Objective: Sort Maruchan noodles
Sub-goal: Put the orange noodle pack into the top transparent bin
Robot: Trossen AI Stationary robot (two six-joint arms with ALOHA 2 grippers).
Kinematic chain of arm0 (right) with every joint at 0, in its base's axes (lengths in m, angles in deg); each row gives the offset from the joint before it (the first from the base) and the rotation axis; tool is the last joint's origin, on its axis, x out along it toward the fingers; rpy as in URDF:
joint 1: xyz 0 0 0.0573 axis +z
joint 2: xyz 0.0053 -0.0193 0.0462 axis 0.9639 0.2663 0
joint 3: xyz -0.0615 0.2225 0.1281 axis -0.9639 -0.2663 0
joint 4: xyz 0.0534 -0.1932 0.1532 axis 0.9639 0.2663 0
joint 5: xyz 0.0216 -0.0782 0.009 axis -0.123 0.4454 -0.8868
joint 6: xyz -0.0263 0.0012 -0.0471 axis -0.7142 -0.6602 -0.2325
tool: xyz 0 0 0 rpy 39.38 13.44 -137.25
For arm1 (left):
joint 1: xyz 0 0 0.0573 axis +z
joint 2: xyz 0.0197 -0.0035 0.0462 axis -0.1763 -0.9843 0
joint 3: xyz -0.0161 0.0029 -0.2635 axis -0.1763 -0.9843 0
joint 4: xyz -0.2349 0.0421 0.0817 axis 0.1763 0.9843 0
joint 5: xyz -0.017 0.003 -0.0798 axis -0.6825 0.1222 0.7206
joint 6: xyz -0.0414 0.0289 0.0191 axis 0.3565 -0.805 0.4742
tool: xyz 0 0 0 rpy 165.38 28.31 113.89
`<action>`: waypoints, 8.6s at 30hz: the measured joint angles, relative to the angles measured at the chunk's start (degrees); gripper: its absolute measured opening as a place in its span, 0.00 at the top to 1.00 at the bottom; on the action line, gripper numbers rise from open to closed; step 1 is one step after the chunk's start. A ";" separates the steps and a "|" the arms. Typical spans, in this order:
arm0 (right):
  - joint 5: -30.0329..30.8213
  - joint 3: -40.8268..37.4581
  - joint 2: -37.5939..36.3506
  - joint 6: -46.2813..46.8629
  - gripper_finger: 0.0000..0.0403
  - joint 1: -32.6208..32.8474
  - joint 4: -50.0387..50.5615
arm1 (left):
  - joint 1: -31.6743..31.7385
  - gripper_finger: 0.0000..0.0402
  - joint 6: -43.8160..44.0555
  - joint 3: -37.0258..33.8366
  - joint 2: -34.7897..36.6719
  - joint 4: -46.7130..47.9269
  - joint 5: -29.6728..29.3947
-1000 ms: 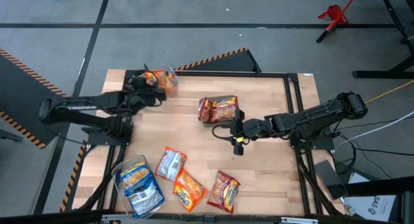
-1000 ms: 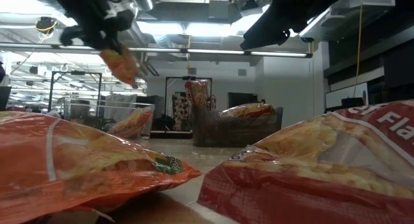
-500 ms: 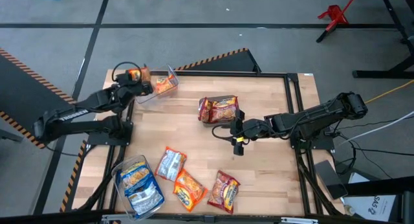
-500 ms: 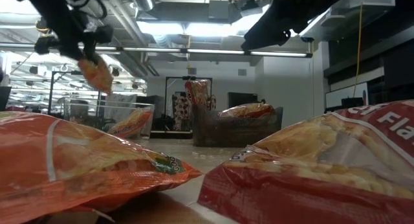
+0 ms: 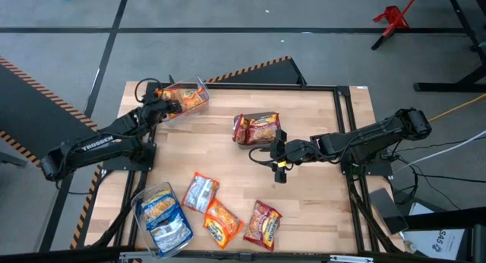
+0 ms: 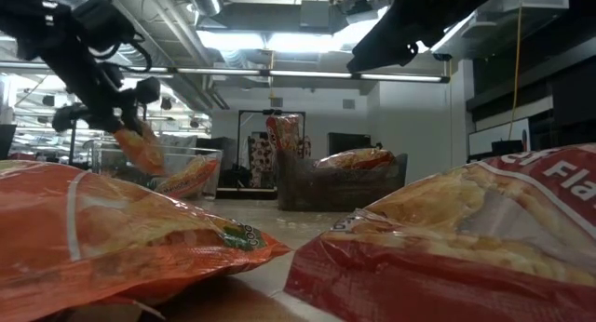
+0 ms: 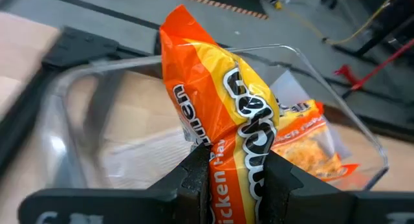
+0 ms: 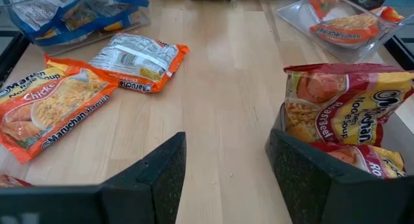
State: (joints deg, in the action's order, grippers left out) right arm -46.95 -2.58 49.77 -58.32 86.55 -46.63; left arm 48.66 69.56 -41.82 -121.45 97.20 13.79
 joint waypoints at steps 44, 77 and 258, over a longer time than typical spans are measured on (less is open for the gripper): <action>-14.87 -0.02 11.23 -12.13 0.49 0.04 -18.11 | 0.59 0.52 -6.23 16.31 6.62 6.87 42.80; -24.96 30.60 47.17 -15.70 0.46 -5.91 -14.13 | -18.47 0.52 -6.05 17.58 6.58 5.78 25.61; 23.15 36.33 0.59 -30.91 0.39 -5.27 36.85 | -33.08 0.93 -31.31 17.53 -30.81 -30.83 -11.16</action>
State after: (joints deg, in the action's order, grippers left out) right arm -23.80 33.75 50.36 -89.23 81.28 -9.78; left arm 15.58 38.25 -24.29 -152.26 66.37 2.63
